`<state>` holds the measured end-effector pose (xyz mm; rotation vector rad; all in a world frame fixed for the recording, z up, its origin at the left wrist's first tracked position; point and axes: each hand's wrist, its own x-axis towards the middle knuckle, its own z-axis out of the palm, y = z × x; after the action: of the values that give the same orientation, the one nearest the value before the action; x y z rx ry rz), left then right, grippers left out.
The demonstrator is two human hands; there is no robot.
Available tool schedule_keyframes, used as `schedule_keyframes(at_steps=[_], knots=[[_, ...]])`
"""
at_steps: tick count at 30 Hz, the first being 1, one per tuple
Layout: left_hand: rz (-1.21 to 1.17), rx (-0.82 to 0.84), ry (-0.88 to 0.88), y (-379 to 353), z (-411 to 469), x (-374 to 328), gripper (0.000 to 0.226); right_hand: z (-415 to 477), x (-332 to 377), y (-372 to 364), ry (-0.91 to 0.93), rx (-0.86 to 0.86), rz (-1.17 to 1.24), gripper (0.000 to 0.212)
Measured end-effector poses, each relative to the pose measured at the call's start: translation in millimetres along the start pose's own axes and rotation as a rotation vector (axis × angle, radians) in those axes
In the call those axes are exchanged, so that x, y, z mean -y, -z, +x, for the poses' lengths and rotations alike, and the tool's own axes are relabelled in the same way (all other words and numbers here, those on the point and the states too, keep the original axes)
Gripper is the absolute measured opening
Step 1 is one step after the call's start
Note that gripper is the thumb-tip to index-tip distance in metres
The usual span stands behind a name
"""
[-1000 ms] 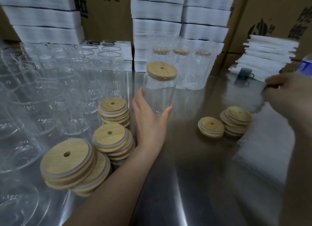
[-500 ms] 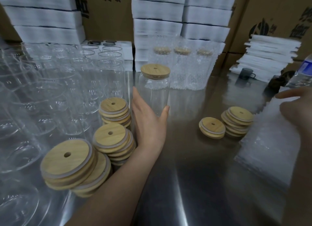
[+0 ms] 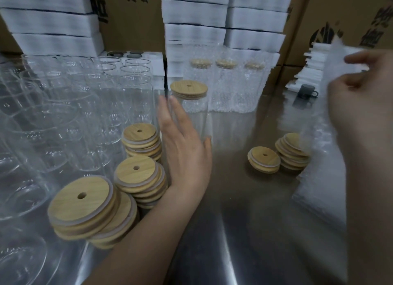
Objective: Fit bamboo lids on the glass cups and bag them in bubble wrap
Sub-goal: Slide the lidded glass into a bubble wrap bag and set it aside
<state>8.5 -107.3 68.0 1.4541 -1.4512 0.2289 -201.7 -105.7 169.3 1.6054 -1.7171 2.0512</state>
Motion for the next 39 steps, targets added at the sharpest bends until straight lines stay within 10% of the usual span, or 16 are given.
schedule_keyframes(at_steps=[6, 12, 16, 26, 32, 39], knots=[[-0.385, 0.017, -0.35, 10.5, -12.1, -25.4, 0.07, -18.9, 23.2, -44.8, 0.02, 0.175, 0.19, 0.032], [-0.869, 0.468, 0.116, 9.5, -23.8, -31.9, 0.087, -40.6, 16.8, -76.1, 0.006, 0.195, 0.287, 0.036], [-1.085, 0.427, 0.314, -4.3, -19.8, -26.7, 0.041, -49.7, 7.6, -83.6, -0.114, 0.247, 0.356, 0.034], [-1.078, 0.288, 0.619, -9.9, -12.3, -13.9, 0.023, -53.6, -4.0, -72.2, -0.086, 0.732, 0.184, 0.006], [-1.085, 0.362, 0.684, -13.9, -10.8, -9.2, 0.031, -54.8, -10.9, -68.2, 0.022, 1.158, 0.044, 0.062], [-1.115, 0.365, 0.678, -17.2, -9.4, -6.5, 0.023, -52.8, -16.0, -68.6, 0.022, 1.175, -0.029, 0.059]])
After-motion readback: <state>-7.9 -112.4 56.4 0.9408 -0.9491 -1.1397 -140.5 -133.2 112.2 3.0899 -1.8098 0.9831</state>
